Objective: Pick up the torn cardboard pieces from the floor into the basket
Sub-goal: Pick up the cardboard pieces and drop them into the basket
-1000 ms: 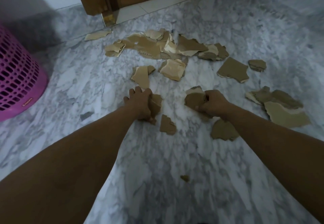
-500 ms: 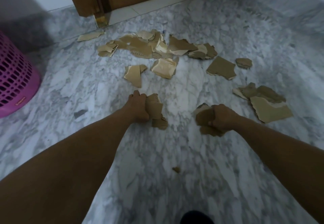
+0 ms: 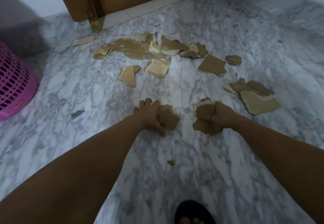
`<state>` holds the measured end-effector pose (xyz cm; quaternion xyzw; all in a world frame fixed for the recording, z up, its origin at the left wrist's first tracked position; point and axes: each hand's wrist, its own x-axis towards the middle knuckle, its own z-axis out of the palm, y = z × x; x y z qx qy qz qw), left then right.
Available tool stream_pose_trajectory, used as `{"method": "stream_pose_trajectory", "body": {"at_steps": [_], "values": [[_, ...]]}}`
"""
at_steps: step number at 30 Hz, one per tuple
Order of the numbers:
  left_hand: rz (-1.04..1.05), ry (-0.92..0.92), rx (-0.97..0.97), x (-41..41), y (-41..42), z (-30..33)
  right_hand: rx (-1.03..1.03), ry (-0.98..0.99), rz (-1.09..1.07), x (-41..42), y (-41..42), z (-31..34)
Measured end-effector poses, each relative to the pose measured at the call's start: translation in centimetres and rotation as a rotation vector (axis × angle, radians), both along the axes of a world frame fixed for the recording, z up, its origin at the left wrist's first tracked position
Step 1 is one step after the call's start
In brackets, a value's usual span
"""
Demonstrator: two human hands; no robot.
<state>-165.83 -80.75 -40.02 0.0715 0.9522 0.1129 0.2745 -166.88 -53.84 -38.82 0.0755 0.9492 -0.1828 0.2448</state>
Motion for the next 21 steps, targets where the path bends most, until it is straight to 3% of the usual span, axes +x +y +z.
{"method": "stream_pose_trajectory", "body": {"at_steps": [5, 12, 21], "values": [[0.06, -0.043, 0.007, 0.2, 0.9, 0.1, 0.108, -0.097, 0.071, 1.6, 0.0, 0.0], [0.305, 0.079, -0.019, 1.0, 2.8, -0.8, 0.175, 0.029, 0.025, 3.3, -0.2, -1.4], [0.444, 0.082, 0.23, 0.9, 3.8, -1.3, -0.01, -0.019, -0.121, 2.5, 0.3, -0.8]]}}
